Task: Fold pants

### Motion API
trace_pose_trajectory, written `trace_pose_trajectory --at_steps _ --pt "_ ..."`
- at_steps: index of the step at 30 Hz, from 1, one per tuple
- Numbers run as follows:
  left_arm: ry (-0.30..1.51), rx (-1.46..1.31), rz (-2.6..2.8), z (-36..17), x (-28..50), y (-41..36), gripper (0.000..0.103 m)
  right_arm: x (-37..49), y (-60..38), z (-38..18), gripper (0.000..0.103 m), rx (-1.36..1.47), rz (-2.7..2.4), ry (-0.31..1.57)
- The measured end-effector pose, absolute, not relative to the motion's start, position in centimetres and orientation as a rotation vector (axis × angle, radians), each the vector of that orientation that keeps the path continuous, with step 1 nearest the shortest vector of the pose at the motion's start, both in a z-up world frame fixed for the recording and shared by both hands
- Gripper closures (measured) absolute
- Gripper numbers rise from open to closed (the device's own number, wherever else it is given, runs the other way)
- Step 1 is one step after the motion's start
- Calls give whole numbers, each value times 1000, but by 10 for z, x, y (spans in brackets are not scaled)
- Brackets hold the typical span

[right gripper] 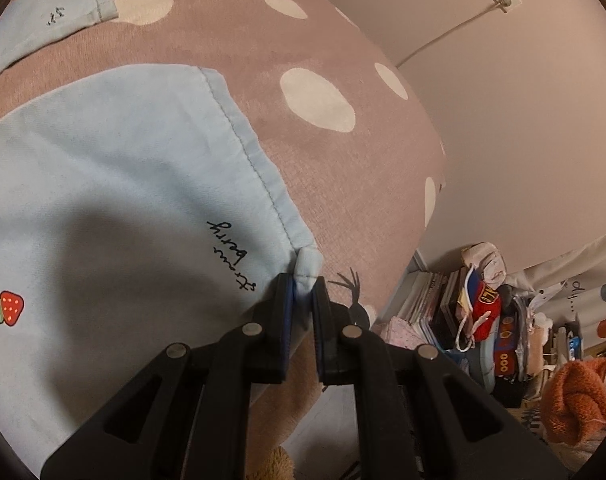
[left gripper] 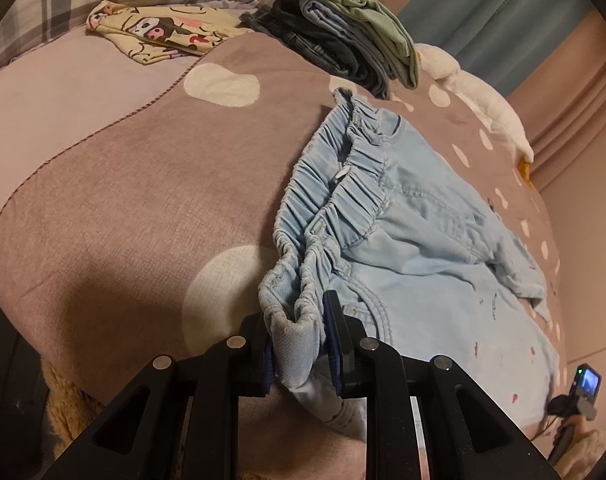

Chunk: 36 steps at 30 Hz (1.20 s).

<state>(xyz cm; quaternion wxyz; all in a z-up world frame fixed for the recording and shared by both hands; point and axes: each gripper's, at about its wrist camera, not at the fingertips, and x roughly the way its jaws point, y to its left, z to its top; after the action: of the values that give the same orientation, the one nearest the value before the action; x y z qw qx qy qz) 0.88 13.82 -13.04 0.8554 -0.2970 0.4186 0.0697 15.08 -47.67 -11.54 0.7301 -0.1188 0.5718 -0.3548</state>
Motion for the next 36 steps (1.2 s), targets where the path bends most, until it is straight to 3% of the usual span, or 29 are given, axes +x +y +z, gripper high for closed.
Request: trace_pose_trajectory --at_steps 36 --pt "870 -619 135 -130 7 136 81 156 -471 -120 94 -285 -797 1289"
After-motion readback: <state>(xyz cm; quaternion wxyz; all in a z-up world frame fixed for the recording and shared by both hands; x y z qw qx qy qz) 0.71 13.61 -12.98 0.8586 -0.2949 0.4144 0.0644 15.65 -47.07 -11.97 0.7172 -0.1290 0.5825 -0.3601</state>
